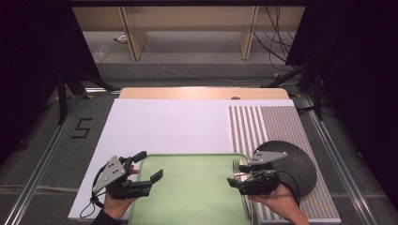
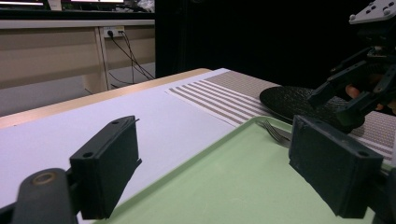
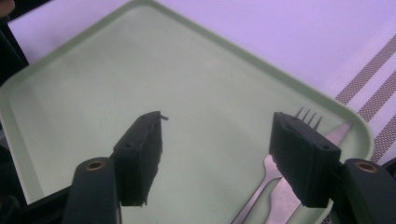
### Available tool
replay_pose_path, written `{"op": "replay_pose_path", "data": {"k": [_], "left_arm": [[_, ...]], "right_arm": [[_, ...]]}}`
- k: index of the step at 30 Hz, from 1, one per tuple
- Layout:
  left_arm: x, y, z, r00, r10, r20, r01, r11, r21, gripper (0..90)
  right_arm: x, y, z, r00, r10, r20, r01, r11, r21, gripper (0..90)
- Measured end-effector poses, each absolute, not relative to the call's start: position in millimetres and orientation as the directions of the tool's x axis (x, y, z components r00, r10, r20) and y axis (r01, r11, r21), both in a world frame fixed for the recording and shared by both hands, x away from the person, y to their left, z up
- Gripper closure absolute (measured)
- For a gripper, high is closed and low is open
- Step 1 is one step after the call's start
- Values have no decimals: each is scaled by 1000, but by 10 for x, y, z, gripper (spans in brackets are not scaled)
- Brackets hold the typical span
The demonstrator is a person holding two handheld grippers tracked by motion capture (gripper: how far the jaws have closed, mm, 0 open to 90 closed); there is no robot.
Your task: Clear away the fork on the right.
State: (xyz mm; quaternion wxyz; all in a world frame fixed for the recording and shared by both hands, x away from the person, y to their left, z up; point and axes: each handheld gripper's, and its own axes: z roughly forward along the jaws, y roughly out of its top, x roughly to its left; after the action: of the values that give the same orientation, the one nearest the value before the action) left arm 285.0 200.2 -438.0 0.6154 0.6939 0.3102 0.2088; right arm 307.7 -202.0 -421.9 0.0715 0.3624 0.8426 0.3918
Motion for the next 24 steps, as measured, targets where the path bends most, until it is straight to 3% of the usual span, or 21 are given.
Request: {"op": "replay_pose_path", "data": {"k": [24], "left_arm": [[2849,2000,-4378,722,686,-91,172,-50,984,157]], "right_arm": [[2999,-2536,-4128,-600,749,280,584,171,794,218]]}}
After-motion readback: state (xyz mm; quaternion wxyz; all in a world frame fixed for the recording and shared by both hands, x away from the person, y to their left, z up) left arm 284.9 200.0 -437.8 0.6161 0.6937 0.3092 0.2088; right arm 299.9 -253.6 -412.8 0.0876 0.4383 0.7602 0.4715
